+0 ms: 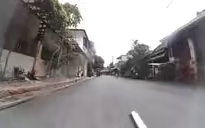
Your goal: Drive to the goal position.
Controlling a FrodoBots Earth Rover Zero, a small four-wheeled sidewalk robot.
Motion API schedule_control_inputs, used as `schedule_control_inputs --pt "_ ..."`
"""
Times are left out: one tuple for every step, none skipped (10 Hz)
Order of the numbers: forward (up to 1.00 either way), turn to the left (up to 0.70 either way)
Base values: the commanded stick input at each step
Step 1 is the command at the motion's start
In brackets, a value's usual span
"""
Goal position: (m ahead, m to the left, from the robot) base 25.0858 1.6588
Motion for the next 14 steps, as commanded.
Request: schedule_control_inputs --pt "0.70 0.00" --pt "0.70 0.00" --pt "0.70 0.00" --pt "0.70 -0.01" --pt "0.70 -0.09" --pt "0.70 -0.23" --pt "0.70 -0.35" --pt "0.70 -0.35" --pt "0.70 -0.03" --pt "0.70 0.00" --pt "0.70 0.00" --pt "0.70 0.00" --pt "0.70 0.00" --pt "0.70 0.00"
